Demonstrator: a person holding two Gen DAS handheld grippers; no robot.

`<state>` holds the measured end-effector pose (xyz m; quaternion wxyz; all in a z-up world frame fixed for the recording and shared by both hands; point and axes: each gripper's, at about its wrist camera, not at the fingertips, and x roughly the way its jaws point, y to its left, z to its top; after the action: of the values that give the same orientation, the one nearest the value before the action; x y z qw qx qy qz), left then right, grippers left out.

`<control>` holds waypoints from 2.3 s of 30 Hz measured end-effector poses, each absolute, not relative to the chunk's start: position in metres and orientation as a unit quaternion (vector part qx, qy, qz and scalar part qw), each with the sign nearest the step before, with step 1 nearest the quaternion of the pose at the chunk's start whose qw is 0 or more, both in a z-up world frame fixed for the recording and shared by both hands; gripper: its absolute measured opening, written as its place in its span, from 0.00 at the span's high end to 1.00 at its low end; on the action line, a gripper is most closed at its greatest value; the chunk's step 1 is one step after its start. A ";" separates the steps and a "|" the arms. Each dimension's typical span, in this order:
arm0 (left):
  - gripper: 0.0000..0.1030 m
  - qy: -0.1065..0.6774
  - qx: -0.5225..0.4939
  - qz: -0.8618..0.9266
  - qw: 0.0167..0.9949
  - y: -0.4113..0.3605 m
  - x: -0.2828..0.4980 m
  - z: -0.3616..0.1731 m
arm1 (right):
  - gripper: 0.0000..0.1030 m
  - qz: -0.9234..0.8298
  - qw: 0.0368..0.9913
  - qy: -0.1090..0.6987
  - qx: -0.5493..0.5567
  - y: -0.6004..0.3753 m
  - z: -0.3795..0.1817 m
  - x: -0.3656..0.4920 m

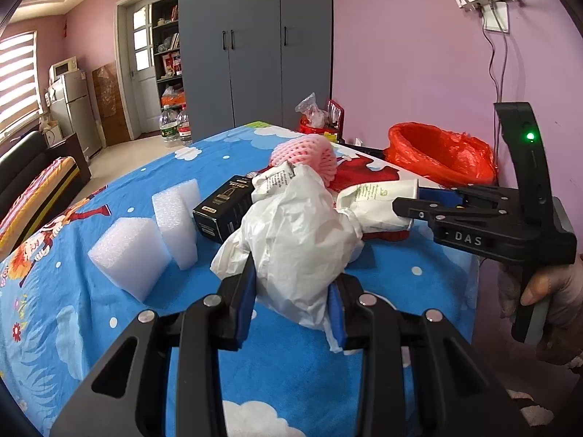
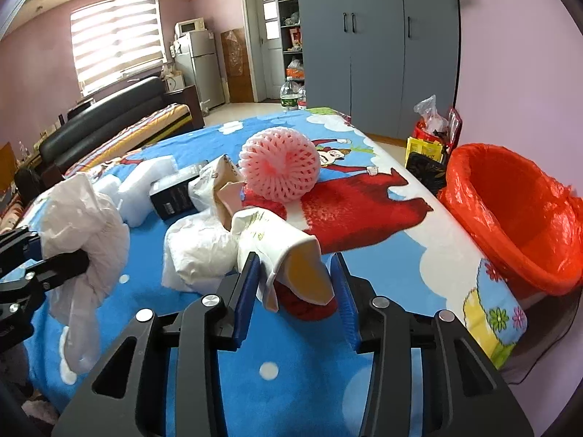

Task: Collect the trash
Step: 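Grasp the white plastic bag with the left tool while the right tool grasps the paper cup, then carry the bag and cup over the red bucket and open both tools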

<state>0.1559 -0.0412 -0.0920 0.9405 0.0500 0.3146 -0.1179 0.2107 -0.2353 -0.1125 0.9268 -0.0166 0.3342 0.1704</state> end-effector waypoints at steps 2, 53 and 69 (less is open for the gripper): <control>0.68 0.313 0.052 -0.119 0.941 -0.043 0.154 -0.091 | 0.60 0.173 0.926 0.335 -0.005 -0.240 -0.112 0.203; 0.68 0.300 0.082 -0.247 0.918 -0.162 0.221 -0.053 | 0.66 0.082 0.960 0.262 0.053 -0.370 -0.075 0.186; 0.67 0.283 0.112 -0.339 0.890 -0.308 0.357 -0.040 | 0.65 -0.020 0.964 0.250 0.094 -0.483 -0.082 0.254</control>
<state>0.3566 -0.3076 -0.0398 0.8904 0.1115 0.2826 -0.3389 0.2543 -0.4835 -0.0819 0.9636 0.0942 0.2495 -0.0203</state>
